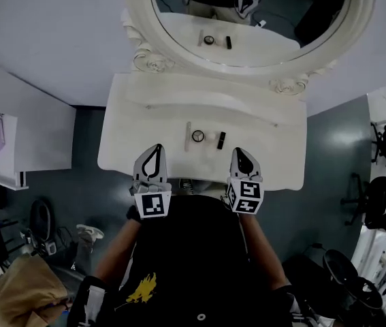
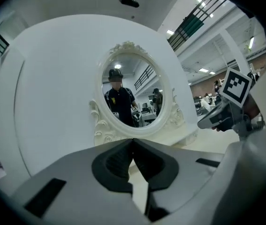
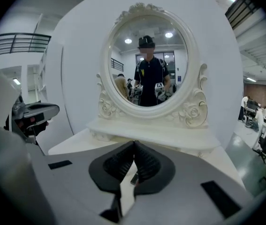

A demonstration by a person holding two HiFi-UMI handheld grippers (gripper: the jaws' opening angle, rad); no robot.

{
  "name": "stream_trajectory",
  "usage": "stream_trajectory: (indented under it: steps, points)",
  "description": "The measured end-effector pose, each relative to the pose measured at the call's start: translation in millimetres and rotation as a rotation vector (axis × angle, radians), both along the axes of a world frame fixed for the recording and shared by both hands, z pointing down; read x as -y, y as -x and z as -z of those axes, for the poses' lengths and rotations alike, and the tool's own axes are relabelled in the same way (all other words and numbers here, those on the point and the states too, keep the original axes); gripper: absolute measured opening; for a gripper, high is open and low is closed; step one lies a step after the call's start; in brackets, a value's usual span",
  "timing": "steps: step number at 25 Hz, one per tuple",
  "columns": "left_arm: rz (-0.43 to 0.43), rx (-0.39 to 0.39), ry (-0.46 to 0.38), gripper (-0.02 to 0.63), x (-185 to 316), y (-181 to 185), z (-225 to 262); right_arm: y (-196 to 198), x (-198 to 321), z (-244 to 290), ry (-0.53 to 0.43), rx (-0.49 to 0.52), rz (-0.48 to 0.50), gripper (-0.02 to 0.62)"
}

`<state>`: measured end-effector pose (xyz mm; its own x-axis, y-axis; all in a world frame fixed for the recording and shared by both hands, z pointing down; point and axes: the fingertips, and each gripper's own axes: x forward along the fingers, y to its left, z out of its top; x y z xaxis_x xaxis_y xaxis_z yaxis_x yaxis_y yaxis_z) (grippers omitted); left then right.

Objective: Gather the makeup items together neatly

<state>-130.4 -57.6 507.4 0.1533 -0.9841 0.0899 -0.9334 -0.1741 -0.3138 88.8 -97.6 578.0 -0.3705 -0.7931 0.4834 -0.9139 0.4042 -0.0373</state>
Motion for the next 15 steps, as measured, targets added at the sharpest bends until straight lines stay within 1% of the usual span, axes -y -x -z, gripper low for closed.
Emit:
stream_trajectory:
  steps: [1, 3, 6, 10, 11, 12, 13, 14, 15]
  points:
    - [-0.017, 0.021, -0.019, 0.014, -2.9, -2.1, 9.0, 2.0, 0.0, 12.0, -0.029, 0.003, 0.003, 0.015]
    - [-0.039, 0.036, -0.019, 0.014, -6.6, -6.1, 19.0, 4.0, -0.3, 35.9, -0.081, 0.011, 0.007, 0.015]
    - [-0.057, 0.029, -0.025, 0.014, -3.8, -11.0, 29.7, 3.4, 0.2, 70.2, -0.161, 0.011, 0.014, 0.015]
    - [-0.072, 0.026, -0.063, 0.014, 6.5, -11.0, 48.0, -2.0, 2.9, 111.7, -0.26, -0.018, 0.016, 0.015]
    - [-0.059, -0.005, -0.075, 0.014, 9.9, -7.5, 51.0, -4.8, 6.0, 122.3, -0.286, -0.029, 0.01, 0.015]
    - [-0.031, -0.069, -0.08, 0.014, 13.9, -2.0, 52.6, -8.2, 11.0, 133.5, -0.313, -0.036, -0.001, 0.015]
    - [0.005, -0.153, -0.077, 0.014, 18.2, 4.2, 53.9, -12.0, 17.0, 144.9, -0.337, -0.034, -0.014, 0.015]
    - [0.033, -0.221, -0.072, 0.014, 22.2, 9.6, 56.9, -15.9, 22.5, 155.8, -0.358, -0.028, -0.026, 0.015]
    - [0.046, -0.256, -0.072, 0.014, 25.7, 13.1, 62.0, -20.0, 26.7, 165.9, -0.377, -0.022, -0.034, 0.015]
